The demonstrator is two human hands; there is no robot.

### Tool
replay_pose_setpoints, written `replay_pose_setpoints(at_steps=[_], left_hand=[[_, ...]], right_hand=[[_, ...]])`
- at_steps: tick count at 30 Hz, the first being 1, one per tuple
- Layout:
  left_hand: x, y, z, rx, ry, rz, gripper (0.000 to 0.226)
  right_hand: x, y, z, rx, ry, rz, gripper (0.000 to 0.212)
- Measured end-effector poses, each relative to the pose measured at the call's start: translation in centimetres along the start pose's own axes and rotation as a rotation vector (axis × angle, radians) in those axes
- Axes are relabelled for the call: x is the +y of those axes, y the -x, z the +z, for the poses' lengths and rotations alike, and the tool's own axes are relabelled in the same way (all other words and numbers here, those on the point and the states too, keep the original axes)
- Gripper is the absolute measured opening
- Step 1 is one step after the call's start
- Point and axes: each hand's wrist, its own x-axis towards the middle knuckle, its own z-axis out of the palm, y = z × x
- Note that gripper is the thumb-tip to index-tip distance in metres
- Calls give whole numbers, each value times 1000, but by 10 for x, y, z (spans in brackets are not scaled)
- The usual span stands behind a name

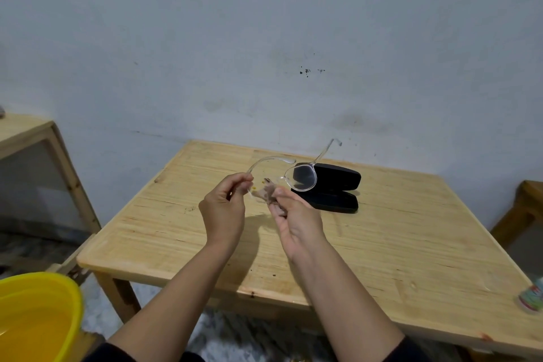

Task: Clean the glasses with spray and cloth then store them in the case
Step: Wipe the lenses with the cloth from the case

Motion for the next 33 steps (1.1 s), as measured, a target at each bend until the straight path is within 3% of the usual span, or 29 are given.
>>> replay_pose_setpoints(at_steps=[4, 10, 14, 21, 29, 33], left_hand=[[1, 3, 0, -34, -22, 43, 18], [3, 1, -4, -23, 2, 20, 18], [5, 3, -3, -46, 1, 16, 20], [14, 12, 5, -97, 3, 112, 17], [11, 9, 6, -136, 0, 127, 26], [9, 5, 4, -150, 35, 102, 29]], right_hand=[[0, 0, 11, 24, 82, -93, 10], [3, 3, 6, -44, 349, -278, 28], [10, 2, 4, 72, 428, -351, 22], [20, 5, 13, 240, 336, -454, 20], [22, 5, 9, 100, 365, -433, 23], [12, 5, 4, -17, 379, -348, 15]])
